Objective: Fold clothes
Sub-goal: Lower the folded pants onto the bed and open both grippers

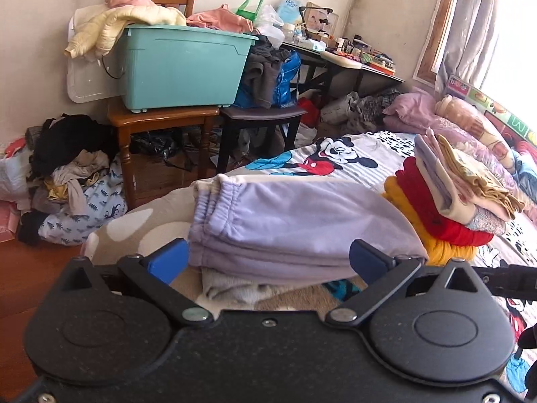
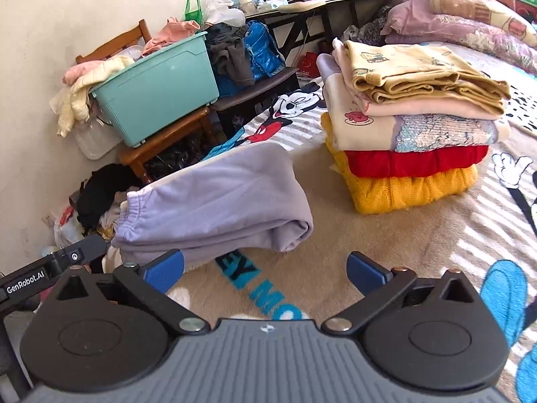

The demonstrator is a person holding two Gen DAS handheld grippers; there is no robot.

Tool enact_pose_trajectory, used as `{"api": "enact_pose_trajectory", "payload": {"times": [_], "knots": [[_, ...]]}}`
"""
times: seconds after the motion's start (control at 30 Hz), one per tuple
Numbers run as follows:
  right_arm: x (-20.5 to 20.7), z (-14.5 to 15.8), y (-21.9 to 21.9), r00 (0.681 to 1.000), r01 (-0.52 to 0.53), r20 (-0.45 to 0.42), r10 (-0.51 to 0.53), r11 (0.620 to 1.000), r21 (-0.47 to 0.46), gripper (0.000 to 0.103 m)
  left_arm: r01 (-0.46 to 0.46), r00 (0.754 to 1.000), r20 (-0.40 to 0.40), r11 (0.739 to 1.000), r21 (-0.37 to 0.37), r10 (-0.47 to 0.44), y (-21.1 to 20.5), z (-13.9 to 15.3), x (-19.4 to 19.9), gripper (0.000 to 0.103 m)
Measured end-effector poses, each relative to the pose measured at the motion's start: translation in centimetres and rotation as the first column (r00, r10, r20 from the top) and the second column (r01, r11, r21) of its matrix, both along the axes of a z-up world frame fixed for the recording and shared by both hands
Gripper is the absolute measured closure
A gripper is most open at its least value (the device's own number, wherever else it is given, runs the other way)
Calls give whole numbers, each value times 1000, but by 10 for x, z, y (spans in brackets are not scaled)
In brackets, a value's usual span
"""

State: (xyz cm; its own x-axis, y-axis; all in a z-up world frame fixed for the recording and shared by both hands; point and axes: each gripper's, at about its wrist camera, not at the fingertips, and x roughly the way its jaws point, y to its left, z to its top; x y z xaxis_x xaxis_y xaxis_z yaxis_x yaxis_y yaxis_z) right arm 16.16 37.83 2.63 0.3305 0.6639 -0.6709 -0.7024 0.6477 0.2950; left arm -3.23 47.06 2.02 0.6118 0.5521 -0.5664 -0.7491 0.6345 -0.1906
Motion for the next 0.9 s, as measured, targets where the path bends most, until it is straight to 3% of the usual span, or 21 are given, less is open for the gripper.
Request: {"api": "enact_pose_trajectory", "payload": {"times": [0.17,0.27,0.57,0.9], "knots": [[-18,14,-13,1000,17,21,-16,1000,-17,0,-47,994,-95,998,49,52,-26,17,3,0],[-30,22,-19,998,16,61,-14,999,-37,0,-58,987,-145,998,35,63,-34,22,1,0],[-61,36,-38,993,-2,115,11,997,-79,0,-114,986,-116,993,37,118,-62,28,-30,0],[-88,56,-61,989,-27,141,37,997,-74,0,-90,988,-114,991,99,101,-98,42,-45,0]]}}
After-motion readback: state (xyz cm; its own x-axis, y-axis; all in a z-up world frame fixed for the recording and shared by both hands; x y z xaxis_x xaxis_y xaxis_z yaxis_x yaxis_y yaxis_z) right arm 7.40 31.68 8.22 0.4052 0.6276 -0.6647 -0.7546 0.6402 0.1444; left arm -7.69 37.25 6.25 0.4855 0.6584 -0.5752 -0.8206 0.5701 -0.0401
